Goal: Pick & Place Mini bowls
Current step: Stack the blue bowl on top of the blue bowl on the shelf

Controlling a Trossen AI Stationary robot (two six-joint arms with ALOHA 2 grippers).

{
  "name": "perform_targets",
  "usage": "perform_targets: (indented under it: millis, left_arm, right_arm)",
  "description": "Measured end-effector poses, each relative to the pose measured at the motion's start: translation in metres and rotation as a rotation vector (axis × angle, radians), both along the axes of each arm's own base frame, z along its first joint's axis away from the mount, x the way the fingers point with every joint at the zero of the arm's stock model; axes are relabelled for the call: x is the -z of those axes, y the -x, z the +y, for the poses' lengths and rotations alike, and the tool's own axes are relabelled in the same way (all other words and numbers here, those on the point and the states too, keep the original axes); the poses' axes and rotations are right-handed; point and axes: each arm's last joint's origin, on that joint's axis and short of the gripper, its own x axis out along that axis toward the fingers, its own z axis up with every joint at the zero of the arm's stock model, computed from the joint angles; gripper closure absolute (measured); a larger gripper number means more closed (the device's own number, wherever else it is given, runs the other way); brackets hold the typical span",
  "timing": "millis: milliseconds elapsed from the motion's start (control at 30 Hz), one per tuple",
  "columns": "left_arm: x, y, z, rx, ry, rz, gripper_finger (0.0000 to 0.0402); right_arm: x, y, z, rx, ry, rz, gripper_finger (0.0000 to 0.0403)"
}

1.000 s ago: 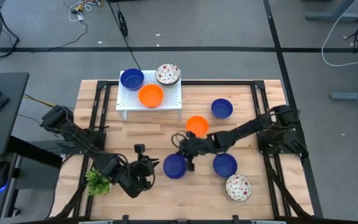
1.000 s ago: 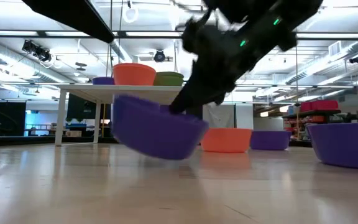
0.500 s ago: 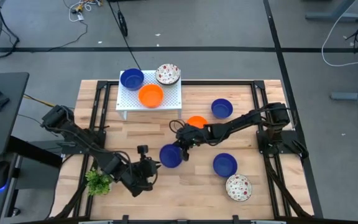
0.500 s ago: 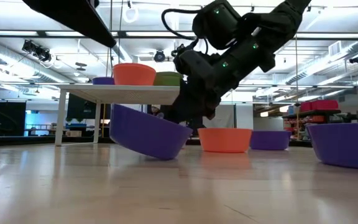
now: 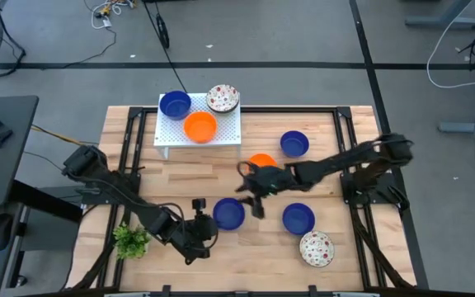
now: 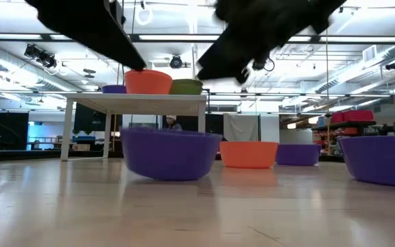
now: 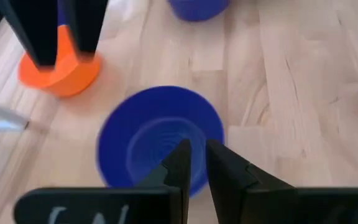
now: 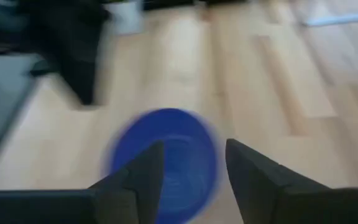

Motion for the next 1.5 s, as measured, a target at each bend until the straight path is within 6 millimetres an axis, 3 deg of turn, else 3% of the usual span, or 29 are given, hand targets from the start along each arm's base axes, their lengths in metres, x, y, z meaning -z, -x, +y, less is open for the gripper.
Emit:
perform_targets:
  millis: [167, 367, 467, 667, 967, 1100, 1233, 1400, 1500]
  left_arm:
    - [0.019, -0.013, -0.007, 0.091, -0.024, 0.014, 0.0301]
    - [0.041, -0.03, 0.002, 0.083, -0.023, 0.056, 0.0216]
    - [0.048, -0.039, 0.012, 0.042, -0.028, 0.055, 0.0202]
    - [0.054, -0.046, 0.024, 0.047, 0.013, 0.108, 0.0234]
    - [0.055, -0.049, 0.035, 0.004, 0.026, 0.123, 0.0366]
    - [0.055, -0.049, 0.034, 0.011, 0.03, 0.121, 0.0396]
    - [0.047, -0.052, 0.027, 0.054, 0.024, 0.111, 0.0378]
    - [0.031, -0.055, 0.032, -0.002, -0.065, 0.126, 0.0284]
    - [0.034, -0.056, 0.044, -0.034, -0.085, 0.163, 0.0228]
  right_arm:
    - [-0.017, 0.049, 0.039, -0.119, -0.025, -0.052, 0.0232]
    - [-0.008, 0.099, 0.07, -0.129, -0.059, -0.172, 0.0247]
    - [-0.003, 0.112, 0.076, -0.128, -0.077, -0.215, 0.0253]
    - [-0.004, 0.117, 0.077, -0.116, -0.072, -0.257, 0.0263]
    - [-0.004, 0.117, 0.077, -0.11, -0.071, -0.262, 0.0273]
    - [-0.004, 0.117, 0.077, -0.11, -0.069, -0.259, 0.0273]
    - [-0.004, 0.117, 0.077, -0.112, -0.064, -0.256, 0.0273]
    - [-0.004, 0.117, 0.077, -0.112, -0.064, -0.256, 0.0273]
    - [-0.004, 0.117, 0.077, -0.112, -0.064, -0.256, 0.0273]
